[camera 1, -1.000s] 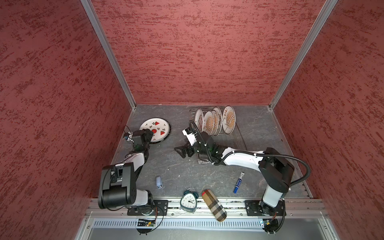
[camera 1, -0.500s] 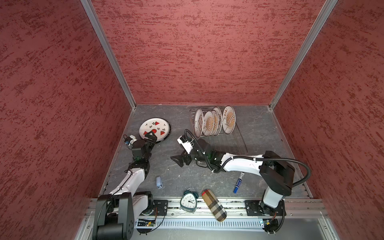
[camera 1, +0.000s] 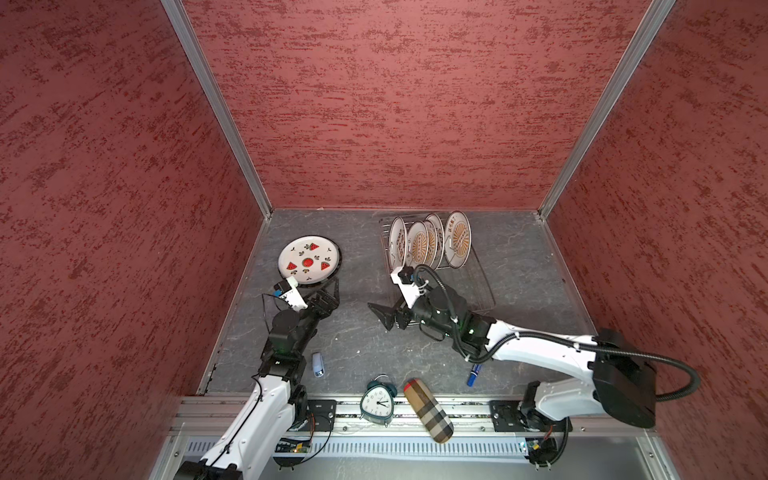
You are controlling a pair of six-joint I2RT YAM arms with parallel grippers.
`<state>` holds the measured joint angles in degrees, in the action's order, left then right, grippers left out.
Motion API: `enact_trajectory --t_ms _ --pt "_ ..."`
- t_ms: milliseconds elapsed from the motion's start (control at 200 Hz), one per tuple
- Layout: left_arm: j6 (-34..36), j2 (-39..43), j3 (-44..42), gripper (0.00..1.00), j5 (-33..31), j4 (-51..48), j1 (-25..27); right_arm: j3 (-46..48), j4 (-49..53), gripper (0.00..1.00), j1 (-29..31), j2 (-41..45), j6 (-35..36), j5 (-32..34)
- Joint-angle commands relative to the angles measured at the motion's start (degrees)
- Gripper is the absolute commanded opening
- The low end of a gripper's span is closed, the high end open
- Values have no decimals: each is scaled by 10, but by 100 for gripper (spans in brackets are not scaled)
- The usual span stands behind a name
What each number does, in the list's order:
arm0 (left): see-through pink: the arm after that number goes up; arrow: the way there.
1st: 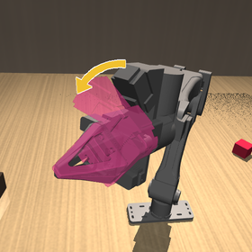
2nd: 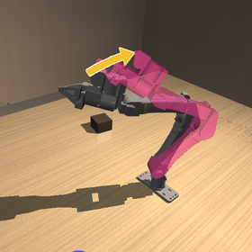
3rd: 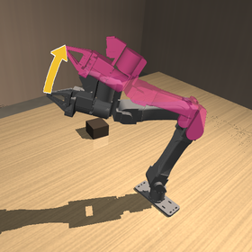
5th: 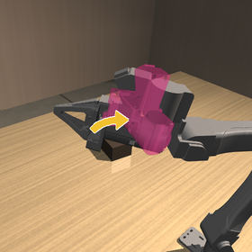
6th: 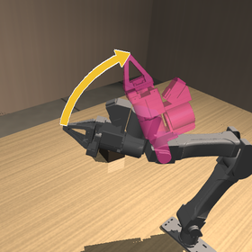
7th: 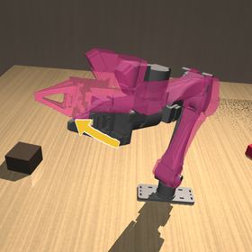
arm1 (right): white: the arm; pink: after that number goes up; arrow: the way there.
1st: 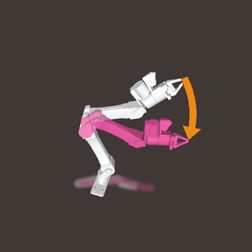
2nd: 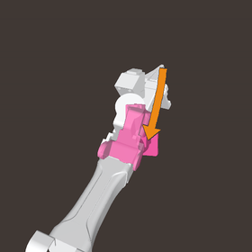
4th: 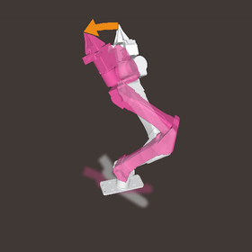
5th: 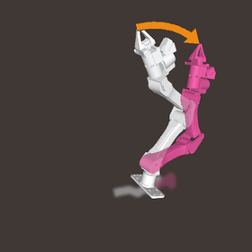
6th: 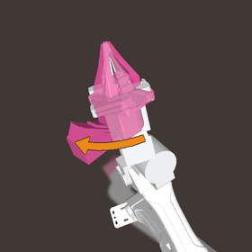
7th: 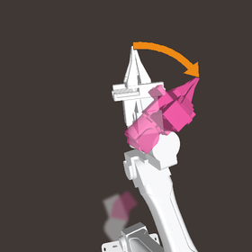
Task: Unload the plates from the dish rack
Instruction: 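Move the left gripper back toward the rack while the right gripper approaches the plates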
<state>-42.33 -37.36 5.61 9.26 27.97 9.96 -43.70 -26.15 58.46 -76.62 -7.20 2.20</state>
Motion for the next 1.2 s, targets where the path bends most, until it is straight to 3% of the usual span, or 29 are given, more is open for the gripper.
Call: enact_trajectory --t_ms 0,220,386,516,817,1077,1197 --pt "38 8 -22 99 45 79 37 28 -13 99 -7 44 11 61" --pt "83 -20 -32 99 94 173 133 64 -21 99 -52 82 -53 69" --pt "106 -39 -16 99 152 194 163 59 14 99 -84 92 -73 60" --pt "125 -37 -14 99 147 189 174 61 45 99 -108 119 -87 65" --pt "143 -53 -7 99 215 208 177 82 87 99 -168 181 -126 54" --pt "150 -50 -3 99 186 184 182 97 158 99 -221 266 -125 98" --pt "156 -56 1 99 186 183 194 95 175 99 -256 283 -126 83"
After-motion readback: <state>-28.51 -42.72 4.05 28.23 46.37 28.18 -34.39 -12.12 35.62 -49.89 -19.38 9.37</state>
